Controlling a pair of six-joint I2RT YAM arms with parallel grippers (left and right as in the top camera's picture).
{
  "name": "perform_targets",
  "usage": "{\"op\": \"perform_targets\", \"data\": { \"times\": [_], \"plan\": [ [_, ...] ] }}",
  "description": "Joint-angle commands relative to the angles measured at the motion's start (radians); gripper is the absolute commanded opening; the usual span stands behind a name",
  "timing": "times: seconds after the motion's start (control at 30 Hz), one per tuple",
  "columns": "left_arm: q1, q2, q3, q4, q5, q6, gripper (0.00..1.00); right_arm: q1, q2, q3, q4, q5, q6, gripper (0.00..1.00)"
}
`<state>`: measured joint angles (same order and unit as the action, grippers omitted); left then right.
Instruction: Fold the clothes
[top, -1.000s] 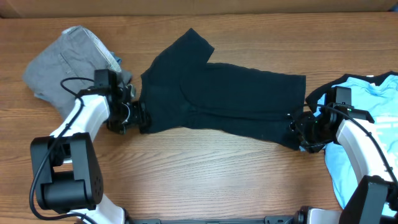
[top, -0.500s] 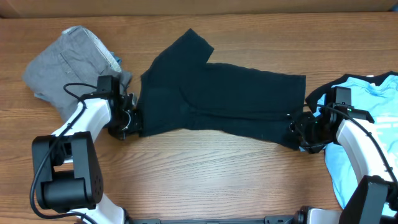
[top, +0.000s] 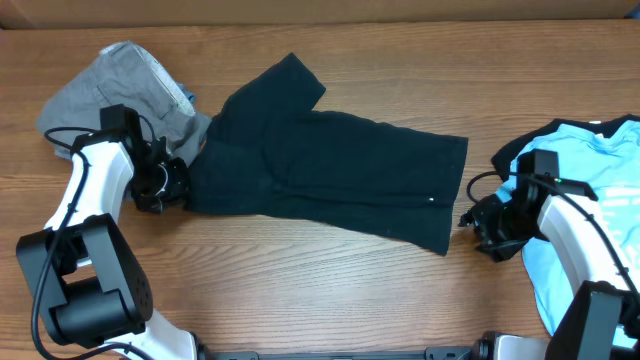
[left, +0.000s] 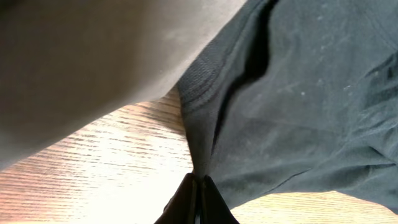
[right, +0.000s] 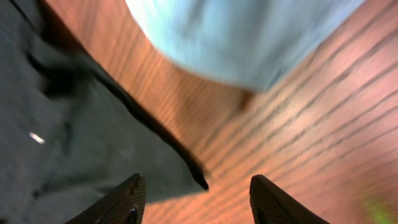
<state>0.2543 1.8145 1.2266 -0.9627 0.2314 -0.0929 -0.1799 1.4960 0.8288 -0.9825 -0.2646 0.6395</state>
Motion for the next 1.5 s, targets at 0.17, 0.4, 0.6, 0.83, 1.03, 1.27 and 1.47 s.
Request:
{"op": "perform_targets", "data": {
  "times": [0.17, 0.4, 0.6, 0.83, 1.03, 1.27, 1.47],
  "plan": [
    [-0.014, -0.004, 0.009, -0.001, 0.013, 0.035, 0.05, 0.083, -0.013, -0.128, 0.11, -0.08, -0.01, 0.55],
    [-0.014, -0.004, 0.009, -0.002, 0.013, 0.035, 0.05, 0.086, -0.013, -0.166, 0.204, -0.132, -0.011, 0.46],
    [-0.014, -0.004, 0.009, -0.006, 0.0, 0.038, 0.04, 0.085, -0.014, -0.162, 0.225, -0.135, -0.011, 0.04],
    [-0.011, -0.013, 0.01, -0.051, -0.006, 0.048, 0.04, 0.005, -0.042, 0.072, -0.063, -0.042, -0.183, 0.04],
    [-0.011, -0.013, 0.004, -0.079, -0.082, 0.039, 0.04, 0.001, -0.047, 0.13, -0.217, 0.092, -0.131, 0.04],
    [-0.011, -0.013, 0.004, -0.116, -0.147, 0.017, 0.12, 0.001, -0.047, 0.124, -0.296, 0.147, -0.115, 0.07],
    [-0.011, -0.013, 0.004, -0.128, -0.145, 0.018, 0.53, 0.001, -0.047, 0.124, -0.302, 0.151, -0.116, 0.66]
  ]
}}
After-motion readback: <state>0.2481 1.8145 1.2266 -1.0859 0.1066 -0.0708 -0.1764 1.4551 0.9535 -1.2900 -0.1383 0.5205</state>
